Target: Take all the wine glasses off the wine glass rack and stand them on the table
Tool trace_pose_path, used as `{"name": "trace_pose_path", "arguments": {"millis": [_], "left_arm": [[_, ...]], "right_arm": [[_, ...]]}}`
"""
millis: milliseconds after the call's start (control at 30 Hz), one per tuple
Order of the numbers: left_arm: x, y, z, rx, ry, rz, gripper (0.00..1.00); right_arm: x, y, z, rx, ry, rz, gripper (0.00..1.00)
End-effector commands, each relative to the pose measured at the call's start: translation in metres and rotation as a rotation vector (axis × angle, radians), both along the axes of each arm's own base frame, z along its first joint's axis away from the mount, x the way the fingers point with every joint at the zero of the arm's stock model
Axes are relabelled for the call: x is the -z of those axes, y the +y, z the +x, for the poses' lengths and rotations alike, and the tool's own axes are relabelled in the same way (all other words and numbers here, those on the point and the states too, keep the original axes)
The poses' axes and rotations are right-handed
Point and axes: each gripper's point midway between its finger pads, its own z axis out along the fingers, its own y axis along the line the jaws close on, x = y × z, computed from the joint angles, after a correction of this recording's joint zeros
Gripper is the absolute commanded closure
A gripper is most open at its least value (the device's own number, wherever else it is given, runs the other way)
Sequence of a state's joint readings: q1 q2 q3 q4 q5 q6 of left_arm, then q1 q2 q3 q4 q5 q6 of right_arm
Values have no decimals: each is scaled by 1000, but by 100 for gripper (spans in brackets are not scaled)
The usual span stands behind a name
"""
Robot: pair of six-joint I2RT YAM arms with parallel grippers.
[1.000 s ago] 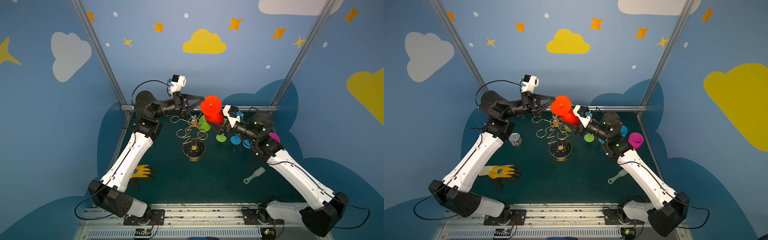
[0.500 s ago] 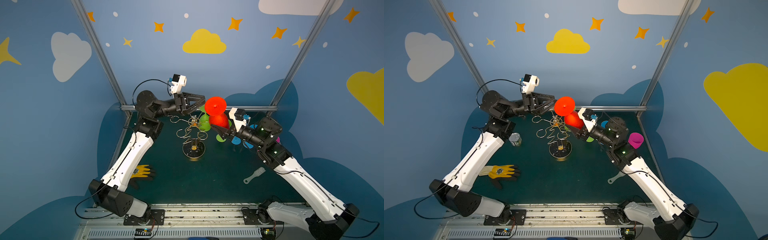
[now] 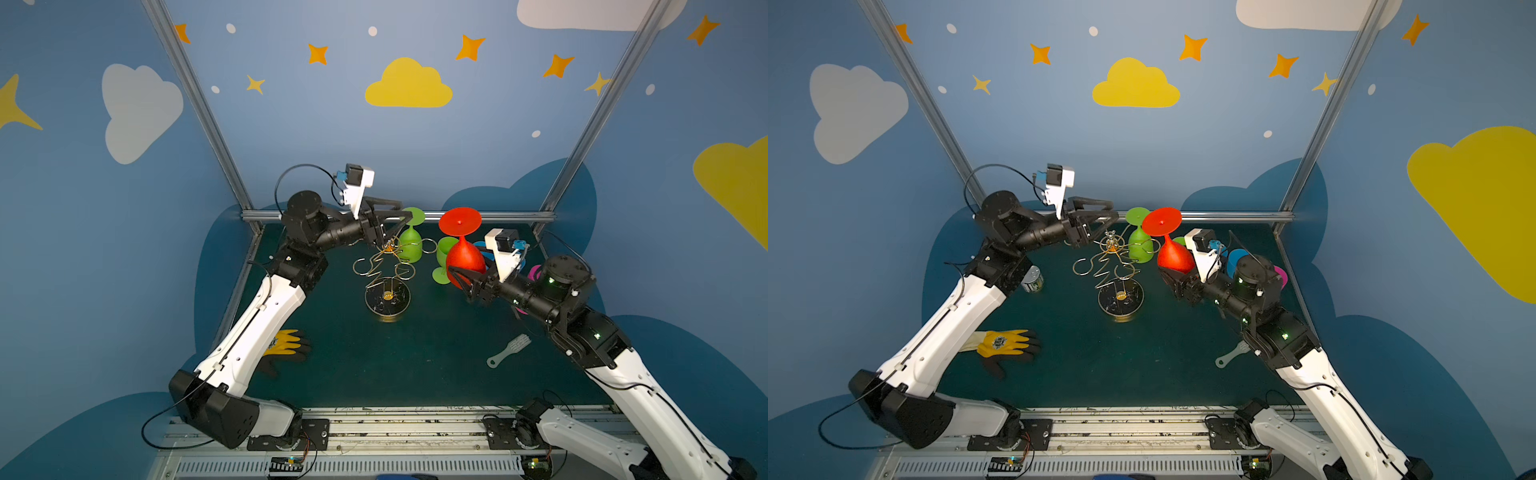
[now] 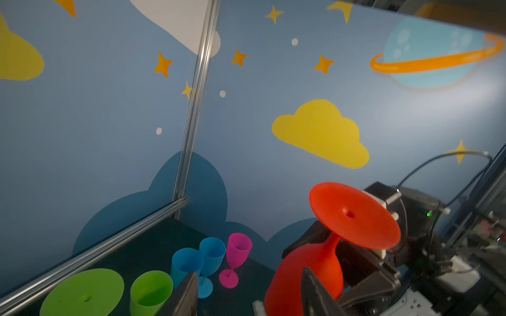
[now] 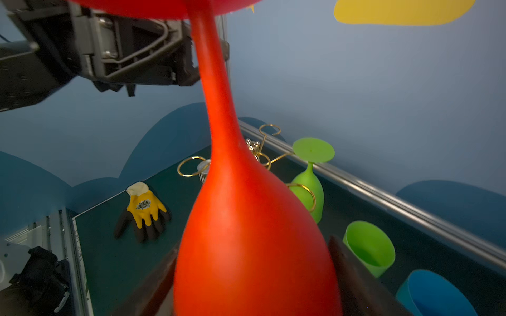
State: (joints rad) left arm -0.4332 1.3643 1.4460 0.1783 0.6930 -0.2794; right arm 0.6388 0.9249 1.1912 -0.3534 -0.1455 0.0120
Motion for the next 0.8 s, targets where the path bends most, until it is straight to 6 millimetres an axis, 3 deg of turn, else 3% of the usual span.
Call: {"name": "trace_pose_path", "arguments": {"millis": [0, 267, 767], "left_arm": [[5, -5, -6, -117, -496, 160, 42], [14, -15, -17, -92, -668, 209, 43], [27, -34, -14, -61, -687, 244, 49]], "right_arm": [[16, -6, -1, 45, 117, -18, 84], [18, 10, 0, -20, 173, -11, 87], [27, 43, -3, -129, 229, 4, 90]]}}
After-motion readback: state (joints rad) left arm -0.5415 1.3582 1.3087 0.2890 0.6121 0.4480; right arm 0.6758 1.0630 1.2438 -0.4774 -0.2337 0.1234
